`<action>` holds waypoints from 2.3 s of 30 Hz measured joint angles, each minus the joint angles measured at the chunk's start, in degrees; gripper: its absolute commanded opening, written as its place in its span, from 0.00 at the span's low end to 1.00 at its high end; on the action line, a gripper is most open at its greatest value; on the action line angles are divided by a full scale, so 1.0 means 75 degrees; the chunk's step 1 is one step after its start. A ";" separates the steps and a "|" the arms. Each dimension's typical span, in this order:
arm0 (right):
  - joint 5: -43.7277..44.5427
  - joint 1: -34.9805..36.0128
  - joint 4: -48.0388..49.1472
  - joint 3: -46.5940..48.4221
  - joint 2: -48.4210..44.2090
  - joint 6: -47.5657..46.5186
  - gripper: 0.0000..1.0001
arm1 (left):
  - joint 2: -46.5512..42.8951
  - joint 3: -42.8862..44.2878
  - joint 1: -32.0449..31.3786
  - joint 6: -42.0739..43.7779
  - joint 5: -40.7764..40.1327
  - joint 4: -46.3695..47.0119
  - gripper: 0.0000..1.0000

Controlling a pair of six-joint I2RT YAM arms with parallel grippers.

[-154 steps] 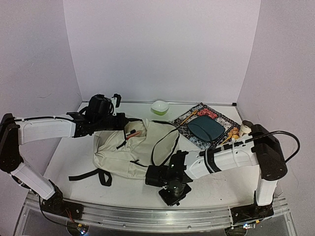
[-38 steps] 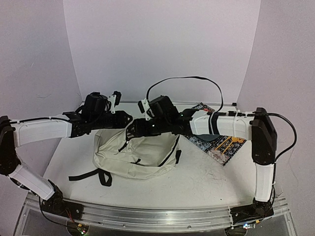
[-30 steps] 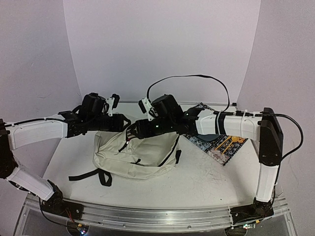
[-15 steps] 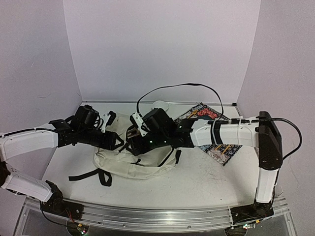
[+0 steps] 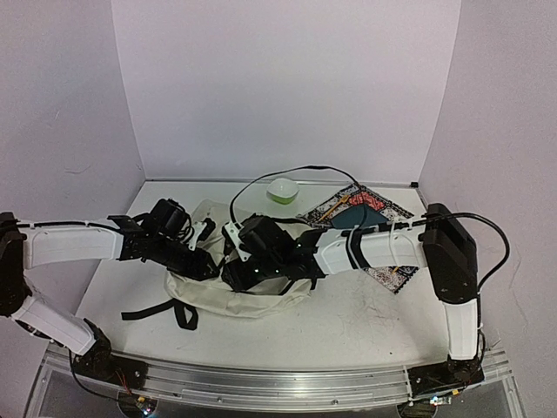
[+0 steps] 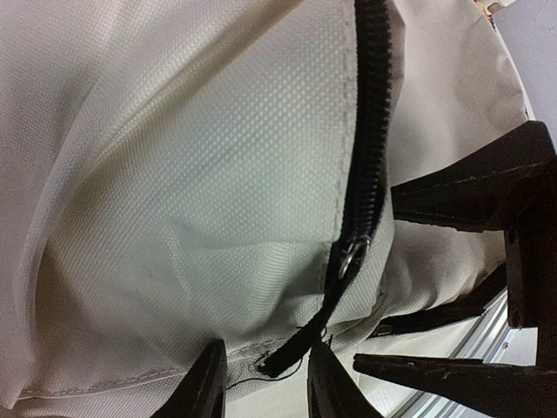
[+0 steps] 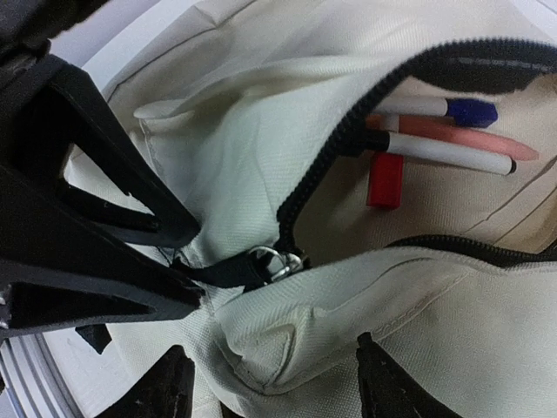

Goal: Pack the student bag
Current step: Hold the lower front pocket of the student bag, then grab the student bag from the lower front pocket, then zip the lower front pocket of the bag in the student bag, then grab the lower front pocket of the student bag.

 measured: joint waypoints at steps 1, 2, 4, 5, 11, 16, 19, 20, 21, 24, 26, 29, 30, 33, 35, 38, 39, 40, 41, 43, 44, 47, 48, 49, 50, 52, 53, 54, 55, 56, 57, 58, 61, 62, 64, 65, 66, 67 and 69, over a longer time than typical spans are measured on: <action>0.0034 -0.0001 0.0041 0.0003 0.0001 -0.0025 0.63 | 0.0053 0.0012 0.0001 0.0000 0.0044 -0.0002 0.32; 0.0067 -0.0003 0.0088 0.0004 0.0004 -0.0051 0.62 | 0.0108 0.0032 0.0003 0.0001 0.0094 -0.0003 0.32; 0.0115 -0.0003 0.0155 0.0008 0.0019 -0.0118 0.62 | 0.0185 0.0072 0.0000 0.0003 0.0177 0.0005 0.31; 0.0134 -0.0003 0.0180 0.0016 0.0032 -0.0151 0.62 | 0.0210 0.0083 0.0000 0.0003 0.0198 0.0009 0.29; 0.0140 -0.0003 0.0311 0.0141 0.0300 -0.0355 0.59 | 0.0342 0.0121 0.0001 0.0016 0.0294 0.0024 0.08; 0.0145 -0.0003 0.0335 0.0135 0.0393 -0.0498 0.41 | 0.0364 0.0236 -0.0017 0.0106 0.0295 0.0071 0.00; 0.0172 -0.0005 0.0374 0.0097 0.0393 -0.0551 0.29 | 0.0360 0.0345 -0.0020 0.0119 0.0169 0.0079 0.00; 0.0174 -0.0006 0.0391 0.0073 0.0393 -0.0558 0.23 | 0.0354 0.0391 -0.0020 0.0115 0.0121 0.0083 0.00; 0.0170 -0.0005 0.0414 0.0046 0.0393 -0.0579 0.18 | 0.0343 0.0437 -0.0020 0.0111 0.0067 0.0092 0.00; 0.0166 -0.0003 0.0590 -0.0099 0.0393 -0.0621 0.04 | 0.0321 0.0585 -0.0020 0.0068 -0.0120 0.0154 0.00; 0.0170 -0.0004 0.0824 -0.0226 0.0383 -0.0630 0.00 | 0.0318 0.0666 -0.0049 0.0032 -0.0223 0.0199 0.00; 0.0159 -0.0006 0.1170 -0.0470 0.0282 -0.0697 0.00 | 0.0318 0.0746 -0.0080 -0.0065 -0.0369 0.0206 0.00; 0.0156 -0.0004 0.1272 -0.0560 0.0227 -0.0708 0.00 | 0.0318 0.0778 -0.0087 -0.0087 -0.0418 0.0205 0.00; 0.0142 -0.0003 0.1582 -0.0791 0.0064 -0.0766 0.00 | 0.0321 0.0924 -0.0101 -0.0135 -0.0462 0.0212 0.00; 0.0153 0.0000 0.1745 -0.0901 -0.0029 -0.0838 0.00 | 0.0335 0.1036 -0.0116 -0.0147 -0.0504 0.0210 0.00; 0.0195 0.0010 0.1909 -0.1008 -0.0119 -0.0950 0.00 | 0.0418 0.1226 -0.0139 -0.0143 -0.0543 0.0199 0.00; 0.0220 0.0012 0.1968 -0.1047 -0.0145 -0.0975 0.00 | 0.0482 0.1322 -0.0143 -0.0141 -0.0538 0.0190 0.00; 0.0254 0.0012 0.2031 -0.1085 -0.0167 -0.0997 0.00 | 0.0543 0.1412 -0.0149 -0.0140 -0.0526 0.0183 0.00; 0.0283 0.0012 0.2088 -0.1135 -0.0197 -0.1010 0.00 | 0.0625 0.1513 -0.0153 -0.0140 -0.0510 0.0181 0.00; 0.0374 0.0012 0.2207 -0.1257 -0.0265 -0.1020 0.00 | 0.0727 0.1668 -0.0159 -0.0136 -0.0497 0.0155 0.00; 0.0418 0.0012 0.2268 -0.1323 -0.0299 -0.1022 0.00 | 0.0753 0.1719 -0.0165 -0.0134 -0.0498 0.0129 0.00; 0.0528 0.0012 0.2458 -0.1519 -0.0411 -0.1022 0.00 | 0.0755 0.1799 -0.0190 -0.0131 -0.0626 0.0063 0.00; 0.0554 0.0012 0.2528 -0.1576 -0.0440 -0.1022 0.01 | 0.0755 0.1826 -0.0192 -0.0129 -0.0677 0.0029 0.00; 0.0571 0.0012 0.2589 -0.1621 -0.0463 -0.1019 0.03 | 0.0755 0.1843 -0.0198 -0.0122 -0.0731 0.0020 0.00; 0.0583 0.0012 0.2664 -0.1679 -0.0495 -0.1016 0.06 | 0.0755 0.1855 -0.0204 -0.0108 -0.0786 0.0023 0.00; 0.0620 0.0012 0.2780 -0.1803 -0.0569 -0.1001 0.09 | 0.0752 0.1877 -0.0208 -0.0081 -0.0792 0.0021 0.00; 0.0649 0.0012 0.2816 -0.1869 -0.0623 -0.0984 0.13 | 0.0752 0.1884 -0.0213 -0.0075 -0.0753 0.0029 0.00; 0.0684 0.0012 0.2853 -0.1972 -0.0700 -0.0963 0.16 | 0.0749 0.1884 -0.0215 -0.0070 -0.0681 0.0050 0.00; 0.0721 0.0012 0.2872 -0.2080 -0.0802 -0.0920 0.21 | 0.0749 0.1884 -0.0219 -0.0067 -0.0544 0.0081 0.00; 0.0748 0.0019 0.2859 -0.2213 -0.0930 -0.0932 0.25 | 0.0749 0.1884 -0.0219 -0.0067 -0.0455 0.0141 0.00; 0.0786 0.0034 0.2841 -0.2320 -0.1053 -0.0878 0.26 | 0.0749 0.1884 -0.0216 -0.0061 -0.0365 0.0210 0.00; 0.0804 0.0063 0.2759 -0.2401 -0.1169 -0.0895 0.29 | 0.0747 0.1884 -0.0199 -0.0054 -0.0261 0.0309 0.00; 0.0819 0.0176 0.2435 -0.2570 -0.1491 -0.0942 0.36 | 0.0729 0.1877 -0.0111 -0.0026 0.0048 0.0595 0.00; 0.0829 0.0203 0.2382 -0.2584 -0.1557 -0.0951 0.38 | 0.0705 0.1857 -0.0077 -0.0011 0.0173 0.0661 0.00; 0.0796 0.0258 0.2169 -0.2594 -0.1689 -0.1049 0.41 | 0.0584 0.1728 -0.0029 0.0013 0.0307 0.0851 0.00; 0.0796 0.0281 0.2091 -0.2599 -0.1742 -0.1124 0.42 | 0.0494 0.1644 -0.0003 0.0019 0.0365 0.0919 0.01; 0.0803 0.0302 0.2025 -0.2601 -0.1795 -0.1204 0.43 | 0.0398 0.1564 0.0013 0.0034 0.0399 0.0951 0.03; 0.0812 0.0310 0.1971 -0.2601 -0.1839 -0.1316 0.44 | 0.0318 0.1504 0.0018 0.0057 0.0406 0.0955 0.05; 0.0824 0.0307 0.1908 -0.2601 -0.1919 -0.1540 0.46 | 0.0159 0.1398 0.0023 0.0105 0.0387 0.0958 0.08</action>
